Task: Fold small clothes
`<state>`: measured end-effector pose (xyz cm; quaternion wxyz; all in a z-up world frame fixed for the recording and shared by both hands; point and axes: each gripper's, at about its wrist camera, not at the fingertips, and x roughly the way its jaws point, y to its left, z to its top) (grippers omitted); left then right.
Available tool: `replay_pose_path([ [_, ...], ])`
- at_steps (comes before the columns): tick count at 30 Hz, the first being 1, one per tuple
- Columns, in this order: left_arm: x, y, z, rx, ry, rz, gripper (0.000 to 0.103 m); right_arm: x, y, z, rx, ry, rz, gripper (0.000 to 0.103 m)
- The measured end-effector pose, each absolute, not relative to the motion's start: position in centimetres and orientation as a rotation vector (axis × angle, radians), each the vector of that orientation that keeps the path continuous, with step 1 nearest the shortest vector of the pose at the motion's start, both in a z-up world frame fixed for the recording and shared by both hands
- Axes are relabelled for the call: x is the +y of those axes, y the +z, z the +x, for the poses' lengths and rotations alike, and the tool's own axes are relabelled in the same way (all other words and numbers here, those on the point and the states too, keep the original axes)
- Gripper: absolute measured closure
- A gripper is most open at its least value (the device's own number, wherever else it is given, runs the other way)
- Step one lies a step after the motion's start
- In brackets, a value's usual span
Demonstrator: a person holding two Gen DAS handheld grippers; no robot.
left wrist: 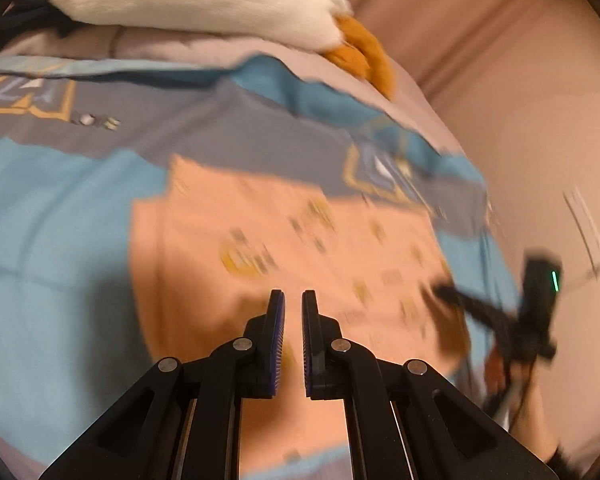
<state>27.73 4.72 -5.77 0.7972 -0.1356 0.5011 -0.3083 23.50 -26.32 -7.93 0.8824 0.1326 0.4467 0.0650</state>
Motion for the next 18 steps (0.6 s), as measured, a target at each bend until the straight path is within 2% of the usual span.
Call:
replay_pose_path([
  [6, 5.6, -10.8, 24.5, 1.224, -0.621, -0.244, 0.101, -26.1, -9.3, 24.3, 1.007, 0.043, 0.209, 0.090],
  [11, 8.1, -11.0, 21.8, 1.227, -0.629, -0.328, 0.101, -28.5, -8.9, 23.4, 1.012, -0.028, 0.215, 0.093],
  [16, 9.5, -10.3, 19.6, 1.216, -0.611, -0.335, 0.101, -28.5, -7.6, 23.0, 1.002, -0.137, 0.149, 0.083],
  [18, 10.3, -9.7, 19.8, 1.198, -0.601, -0.393, 0.101, -26.6, -6.3, 22.1, 0.958, -0.045, 0.123, 0.083],
])
